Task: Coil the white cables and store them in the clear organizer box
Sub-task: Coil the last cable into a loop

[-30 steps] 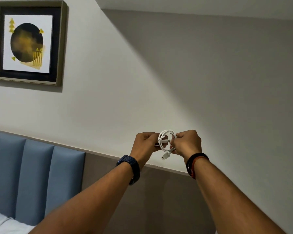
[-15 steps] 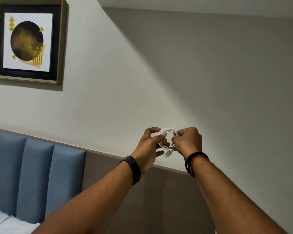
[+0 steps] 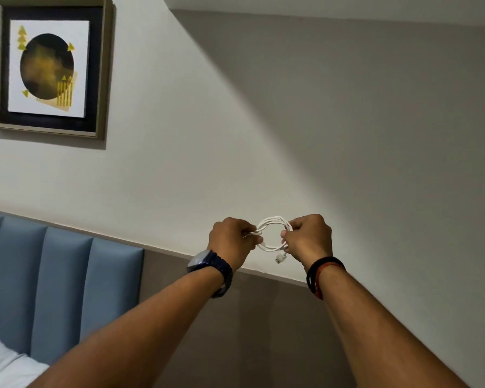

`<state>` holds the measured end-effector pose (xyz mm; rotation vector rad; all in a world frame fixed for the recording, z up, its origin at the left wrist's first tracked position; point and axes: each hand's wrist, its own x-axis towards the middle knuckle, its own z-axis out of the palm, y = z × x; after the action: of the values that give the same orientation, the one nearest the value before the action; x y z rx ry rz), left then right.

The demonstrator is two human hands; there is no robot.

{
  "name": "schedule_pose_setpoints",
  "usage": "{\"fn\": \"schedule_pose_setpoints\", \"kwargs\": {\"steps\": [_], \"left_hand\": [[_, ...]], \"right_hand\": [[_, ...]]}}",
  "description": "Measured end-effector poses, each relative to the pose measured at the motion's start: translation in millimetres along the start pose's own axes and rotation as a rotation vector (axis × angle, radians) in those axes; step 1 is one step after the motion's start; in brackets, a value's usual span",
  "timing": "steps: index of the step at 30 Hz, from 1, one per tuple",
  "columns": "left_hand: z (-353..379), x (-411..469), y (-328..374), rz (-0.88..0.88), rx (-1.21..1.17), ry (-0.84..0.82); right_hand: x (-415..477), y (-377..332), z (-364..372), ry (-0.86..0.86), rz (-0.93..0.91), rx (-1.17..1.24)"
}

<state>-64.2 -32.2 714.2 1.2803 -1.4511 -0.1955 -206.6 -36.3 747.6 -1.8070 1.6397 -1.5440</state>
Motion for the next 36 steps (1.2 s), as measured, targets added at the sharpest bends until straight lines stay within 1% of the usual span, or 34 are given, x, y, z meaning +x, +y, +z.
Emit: {"fn": "schedule_pose_setpoints", "kwargs": {"steps": [2,4,7,10,14,18,20,22,26,33,36], "left_hand": [[-10,1,-4,0.075,0.068,-0.085],[-20,5,-8,0.119,0.081,-0.139],[-24,9,-15,0.102,0.033,-0.129],[-15,10,-24,0.088,-0.007,-0.021],[-4,12,-24,0.064,0.075,0.175],[0,13,-10,-0.162,-0.032,0.292],[6,12,-2,-0.213,-0.037,0.304],[16,5,7,-0.187,-0.038,0.301],[21,0,13,-0.154,-0.190,0.239],[12,11,5,-0.097,-0.034,0.113],[8,11,6,-0.052,-0.023,0.076]], "right_hand": [[2,6,-5,-0.020,0.007,-0.001],[3,10,-9,-0.046,0.032,0.037],[3,10,-7,-0.069,0.039,0.051],[2,5,-4,-0.135,0.060,0.126],[2,1,-2,-0.226,0.078,0.229],[1,0,4,-0.239,0.066,0.253],[0,-1,6,-0.231,0.048,0.254],[-1,-3,8,-0.224,0.026,0.269],[-1,-4,8,-0.231,-0.014,0.294],[0,5,2,-0.274,-0.010,0.310],[1,8,3,-0.202,-0.018,0.279]]}}
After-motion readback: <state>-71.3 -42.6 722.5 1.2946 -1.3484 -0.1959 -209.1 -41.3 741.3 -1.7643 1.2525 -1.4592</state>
